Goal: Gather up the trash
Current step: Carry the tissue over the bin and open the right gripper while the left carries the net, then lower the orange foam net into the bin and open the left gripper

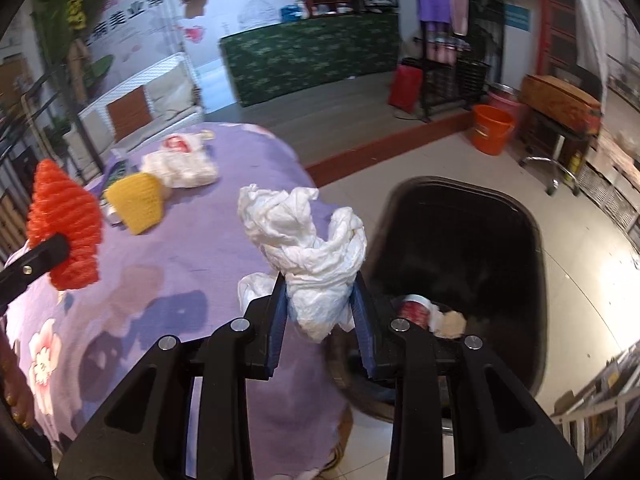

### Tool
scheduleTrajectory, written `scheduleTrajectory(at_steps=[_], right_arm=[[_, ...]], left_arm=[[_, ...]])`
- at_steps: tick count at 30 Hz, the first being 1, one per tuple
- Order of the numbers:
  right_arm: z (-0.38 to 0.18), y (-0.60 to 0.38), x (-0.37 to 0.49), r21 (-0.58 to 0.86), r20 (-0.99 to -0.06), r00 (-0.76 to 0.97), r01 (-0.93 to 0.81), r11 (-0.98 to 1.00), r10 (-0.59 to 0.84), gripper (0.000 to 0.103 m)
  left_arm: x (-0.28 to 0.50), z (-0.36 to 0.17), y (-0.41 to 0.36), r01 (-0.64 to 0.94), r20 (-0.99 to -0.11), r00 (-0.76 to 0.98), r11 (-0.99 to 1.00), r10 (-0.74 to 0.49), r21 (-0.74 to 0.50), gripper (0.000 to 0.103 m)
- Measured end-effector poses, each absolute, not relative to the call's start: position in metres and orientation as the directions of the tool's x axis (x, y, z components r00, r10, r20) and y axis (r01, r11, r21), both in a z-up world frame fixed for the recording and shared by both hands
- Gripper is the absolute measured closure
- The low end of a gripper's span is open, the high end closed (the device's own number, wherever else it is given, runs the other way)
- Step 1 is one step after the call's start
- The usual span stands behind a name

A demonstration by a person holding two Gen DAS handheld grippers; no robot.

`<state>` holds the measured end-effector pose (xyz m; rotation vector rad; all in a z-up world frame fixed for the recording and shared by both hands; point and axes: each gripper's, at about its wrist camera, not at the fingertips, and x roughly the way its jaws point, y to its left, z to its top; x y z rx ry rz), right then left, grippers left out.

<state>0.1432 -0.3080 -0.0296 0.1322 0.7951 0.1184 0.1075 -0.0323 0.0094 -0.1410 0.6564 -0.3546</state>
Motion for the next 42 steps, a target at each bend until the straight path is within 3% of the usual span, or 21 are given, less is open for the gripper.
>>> scheduleTrajectory(at_steps=[11, 14, 15, 18, 20, 34, 38, 42], right_arm=[[-0.088, -0.371, 0.178, 0.131, -0.812, 0.583, 0.149, 0.98, 0.02, 0.071], [-0.096, -0.375, 0.182, 0.145, -0.819, 0.573, 0.166, 0.975, 0.024, 0.067], [-0.098, -0.376, 0.183, 0.15, -0.819, 0.573, 0.168, 0.974, 0.028, 0.061], [-0.101, -0.378, 0.177, 0.158, -0.81, 0.586, 0.173, 0.972, 0.027, 0.046], [-0.102, -0.38, 0.175, 0.171, -0.807, 0.59, 0.177, 0.969, 0.035, 0.043], [-0.059, -0.397, 0.141, 0.212, -0.733, 0.68, 0.208, 0.955, 0.015, 0.041], [-0.05, -0.408, 0.133, 0.215, -0.713, 0.701, 0.234, 0.948, -0.011, 0.033], [-0.046, -0.422, 0.125, 0.217, -0.707, 0.706, 0.271, 0.938, -0.041, 0.032]], left_arm=[[0.123, 0.007, -0.064, 0.353, -0.582, 0.692, 0.904, -0.427, -0.243, 0.076], [0.126, 0.006, -0.07, 0.365, -0.588, 0.681, 0.898, -0.437, -0.246, 0.076], [0.125, 0.006, -0.072, 0.369, -0.589, 0.677, 0.897, -0.44, -0.245, 0.076], [0.126, 0.003, -0.08, 0.379, -0.597, 0.666, 0.892, -0.447, -0.246, 0.076], [0.127, 0.001, -0.084, 0.384, -0.604, 0.657, 0.889, -0.452, -0.248, 0.076], [0.128, -0.002, -0.125, 0.453, -0.625, 0.599, 0.856, -0.5, -0.25, 0.076], [0.133, -0.002, -0.144, 0.488, -0.631, 0.573, 0.836, -0.523, -0.25, 0.076], [0.14, -0.005, -0.165, 0.529, -0.645, 0.523, 0.805, -0.557, -0.267, 0.076]])
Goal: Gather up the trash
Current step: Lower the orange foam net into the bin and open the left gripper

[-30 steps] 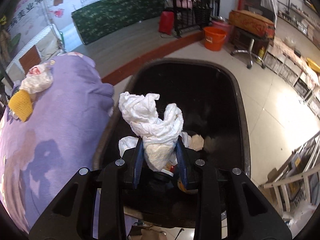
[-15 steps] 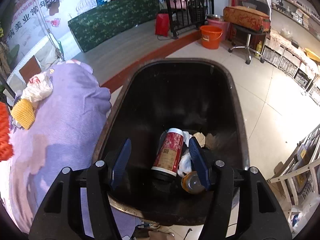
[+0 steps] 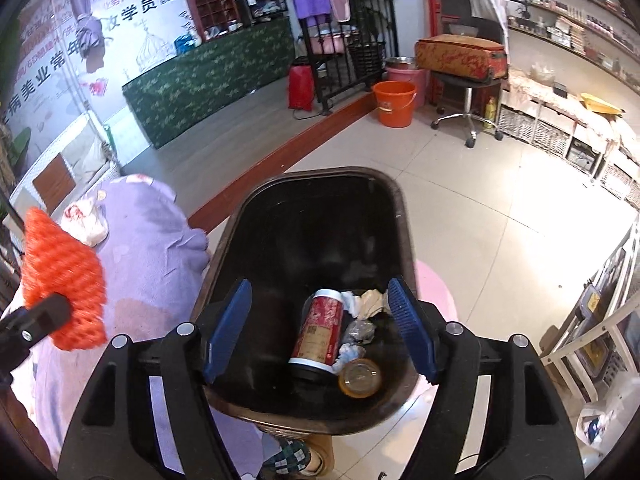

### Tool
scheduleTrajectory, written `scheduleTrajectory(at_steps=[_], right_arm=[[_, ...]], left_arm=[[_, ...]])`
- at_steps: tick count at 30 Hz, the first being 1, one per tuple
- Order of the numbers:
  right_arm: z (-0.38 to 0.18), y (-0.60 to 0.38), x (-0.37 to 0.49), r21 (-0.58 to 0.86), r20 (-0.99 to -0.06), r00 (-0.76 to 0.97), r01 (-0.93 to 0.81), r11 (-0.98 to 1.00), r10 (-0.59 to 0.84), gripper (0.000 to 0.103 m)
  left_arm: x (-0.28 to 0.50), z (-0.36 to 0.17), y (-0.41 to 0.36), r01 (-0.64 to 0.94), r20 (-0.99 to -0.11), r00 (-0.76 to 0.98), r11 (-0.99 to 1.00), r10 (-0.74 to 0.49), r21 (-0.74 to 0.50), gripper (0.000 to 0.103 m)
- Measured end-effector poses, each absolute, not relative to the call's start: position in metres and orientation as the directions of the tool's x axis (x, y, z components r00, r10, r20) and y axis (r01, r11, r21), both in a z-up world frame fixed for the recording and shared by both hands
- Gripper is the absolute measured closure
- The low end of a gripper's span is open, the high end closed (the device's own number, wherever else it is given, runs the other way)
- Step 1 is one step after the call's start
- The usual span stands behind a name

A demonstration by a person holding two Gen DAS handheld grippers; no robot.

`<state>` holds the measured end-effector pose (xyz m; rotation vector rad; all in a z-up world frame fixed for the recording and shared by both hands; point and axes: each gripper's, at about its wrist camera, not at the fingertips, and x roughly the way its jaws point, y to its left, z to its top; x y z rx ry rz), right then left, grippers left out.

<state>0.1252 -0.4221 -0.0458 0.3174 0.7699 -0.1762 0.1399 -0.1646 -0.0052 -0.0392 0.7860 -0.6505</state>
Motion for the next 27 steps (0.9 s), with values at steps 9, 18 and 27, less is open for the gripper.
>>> scheduleTrajectory(at_steps=[9, 18, 27], right_arm=[[-0.046, -0.449, 0.112, 0.224, -0.708, 0.7, 0.345, 0.912, -0.091, 0.032], [-0.054, -0.474, 0.103, 0.231, -0.716, 0.685, 0.412, 0.881, -0.133, 0.032], [-0.057, -0.478, 0.105, 0.237, -0.723, 0.676, 0.435, 0.869, -0.141, 0.028]], left_arm=[[0.159, -0.027, -0.206, 0.579, -0.694, 0.411, 0.757, -0.591, -0.303, 0.076], [0.171, -0.048, -0.23, 0.586, -0.755, 0.376, 0.769, -0.538, -0.256, 0.076], [0.165, -0.056, -0.235, 0.594, -0.761, 0.361, 0.762, -0.54, -0.258, 0.019]])
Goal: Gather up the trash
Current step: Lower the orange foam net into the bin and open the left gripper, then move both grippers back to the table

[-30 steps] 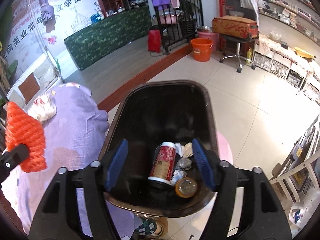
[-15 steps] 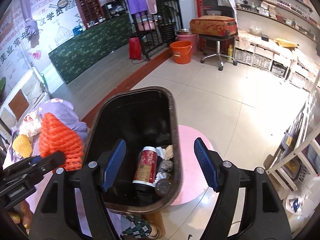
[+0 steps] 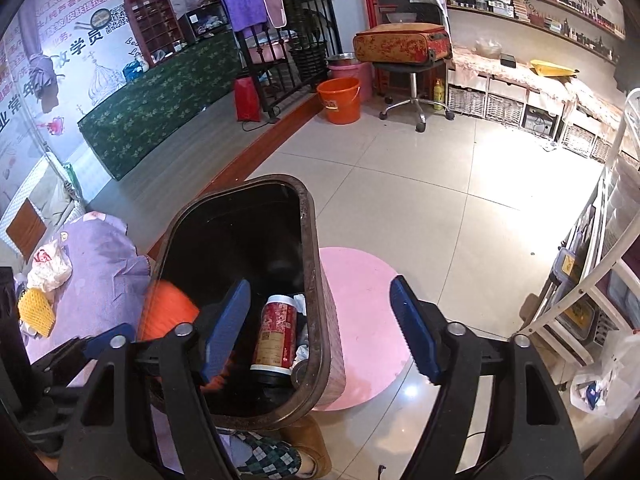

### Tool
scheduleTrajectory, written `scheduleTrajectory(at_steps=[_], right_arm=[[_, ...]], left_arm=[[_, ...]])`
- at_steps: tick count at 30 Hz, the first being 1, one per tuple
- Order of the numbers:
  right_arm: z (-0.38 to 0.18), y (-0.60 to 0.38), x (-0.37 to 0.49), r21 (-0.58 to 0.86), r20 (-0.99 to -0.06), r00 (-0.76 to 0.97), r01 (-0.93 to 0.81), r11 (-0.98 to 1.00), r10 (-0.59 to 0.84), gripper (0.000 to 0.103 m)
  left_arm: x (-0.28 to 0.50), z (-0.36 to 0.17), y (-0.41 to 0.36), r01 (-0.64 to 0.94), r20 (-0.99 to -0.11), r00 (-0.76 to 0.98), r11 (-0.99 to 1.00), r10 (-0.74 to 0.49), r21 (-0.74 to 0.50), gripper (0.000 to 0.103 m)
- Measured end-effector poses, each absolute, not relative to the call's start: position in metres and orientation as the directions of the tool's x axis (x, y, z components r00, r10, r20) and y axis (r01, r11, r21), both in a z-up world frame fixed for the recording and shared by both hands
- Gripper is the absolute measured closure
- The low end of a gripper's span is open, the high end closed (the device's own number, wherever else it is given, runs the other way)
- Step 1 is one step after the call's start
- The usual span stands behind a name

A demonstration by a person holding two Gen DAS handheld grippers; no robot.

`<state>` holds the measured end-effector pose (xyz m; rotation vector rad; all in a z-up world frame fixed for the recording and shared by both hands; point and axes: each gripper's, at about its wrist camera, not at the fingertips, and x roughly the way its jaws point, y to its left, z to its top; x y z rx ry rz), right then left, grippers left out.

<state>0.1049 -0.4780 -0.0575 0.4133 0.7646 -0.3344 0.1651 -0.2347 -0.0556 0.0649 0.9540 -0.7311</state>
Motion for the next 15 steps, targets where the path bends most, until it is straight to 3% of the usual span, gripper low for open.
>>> scheduleTrajectory(at_steps=[1, 5, 15], right_arm=[[-0.058, -0.478, 0.105, 0.239, -0.724, 0.676, 0.435, 0.868, -0.139, 0.028], [-0.058, -0.479, 0.107, 0.243, -0.727, 0.674, 0.436, 0.866, -0.135, 0.028], [-0.057, -0.45, 0.12, 0.25, -0.725, 0.684, 0.372, 0.894, -0.082, 0.028]], left_arm=[[0.163, -0.054, -0.233, 0.591, -0.755, 0.371, 0.764, -0.541, -0.257, 0.013], [0.155, -0.045, -0.23, 0.593, -0.733, 0.39, 0.761, -0.557, -0.263, 0.007], [0.129, -0.012, -0.207, 0.577, -0.66, 0.523, 0.794, -0.54, -0.192, 0.006]])
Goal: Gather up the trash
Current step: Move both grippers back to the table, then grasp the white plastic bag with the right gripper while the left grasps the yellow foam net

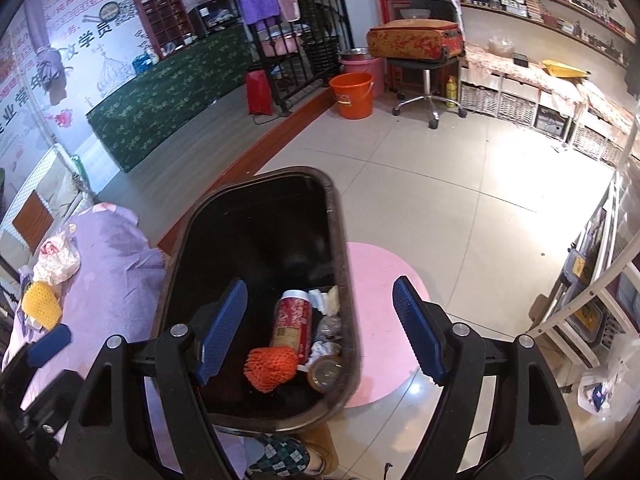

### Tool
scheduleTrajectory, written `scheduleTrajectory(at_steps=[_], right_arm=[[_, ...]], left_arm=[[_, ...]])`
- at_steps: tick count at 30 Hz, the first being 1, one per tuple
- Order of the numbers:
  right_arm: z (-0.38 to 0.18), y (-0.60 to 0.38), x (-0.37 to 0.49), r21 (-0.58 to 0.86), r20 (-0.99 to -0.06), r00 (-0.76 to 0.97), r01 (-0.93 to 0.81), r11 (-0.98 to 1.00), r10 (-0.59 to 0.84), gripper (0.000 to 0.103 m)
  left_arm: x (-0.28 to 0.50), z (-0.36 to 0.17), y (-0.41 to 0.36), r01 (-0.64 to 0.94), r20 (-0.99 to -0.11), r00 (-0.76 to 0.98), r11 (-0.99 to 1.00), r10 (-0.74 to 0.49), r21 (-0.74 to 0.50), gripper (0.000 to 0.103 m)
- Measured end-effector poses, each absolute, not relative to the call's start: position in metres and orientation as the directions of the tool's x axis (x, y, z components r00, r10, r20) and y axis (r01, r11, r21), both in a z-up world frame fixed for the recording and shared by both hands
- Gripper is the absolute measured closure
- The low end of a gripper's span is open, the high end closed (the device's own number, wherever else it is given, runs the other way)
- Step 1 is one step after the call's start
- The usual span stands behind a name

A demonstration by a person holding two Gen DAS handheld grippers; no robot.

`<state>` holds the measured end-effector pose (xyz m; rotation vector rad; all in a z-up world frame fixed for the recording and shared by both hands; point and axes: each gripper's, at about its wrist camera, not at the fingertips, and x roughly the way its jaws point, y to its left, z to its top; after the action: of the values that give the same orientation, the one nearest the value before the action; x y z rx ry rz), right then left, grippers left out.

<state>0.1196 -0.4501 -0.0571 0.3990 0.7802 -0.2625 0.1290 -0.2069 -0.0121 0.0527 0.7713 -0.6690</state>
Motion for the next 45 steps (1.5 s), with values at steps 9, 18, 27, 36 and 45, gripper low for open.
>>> scheduleTrajectory(at_steps=[9, 18, 27, 36, 45], right_arm=[[-0.048, -0.396, 0.131, 0.235, -0.705, 0.709, 0.238, 0.942, -0.003, 0.028], [-0.034, -0.337, 0.144, 0.234, -0.682, 0.725, 0.086, 0.968, 0.1, 0.022], [-0.027, -0.28, 0.156, 0.228, -0.684, 0.7, -0.064, 0.972, 0.207, 0.022], [-0.018, -0.215, 0.173, 0.207, -0.683, 0.665, -0.219, 0.954, 0.301, 0.022], [-0.012, -0.135, 0.201, 0.127, -0.683, 0.632, -0.39, 0.912, 0.366, 0.022]], left_arm=[[0.127, 0.003, -0.157, 0.483, -0.624, 0.642, 0.867, -0.446, -0.123, 0.006], [0.123, 0.004, -0.086, 0.305, -0.613, 0.727, 0.945, -0.309, -0.115, 0.006], [0.116, -0.005, -0.011, 0.116, -0.632, 0.755, 0.985, -0.172, -0.129, 0.006], [0.106, -0.015, 0.056, -0.026, -0.653, 0.753, 0.987, -0.083, -0.156, 0.006], [0.1, -0.022, 0.113, -0.136, -0.672, 0.74, 0.973, -0.025, -0.186, 0.006]])
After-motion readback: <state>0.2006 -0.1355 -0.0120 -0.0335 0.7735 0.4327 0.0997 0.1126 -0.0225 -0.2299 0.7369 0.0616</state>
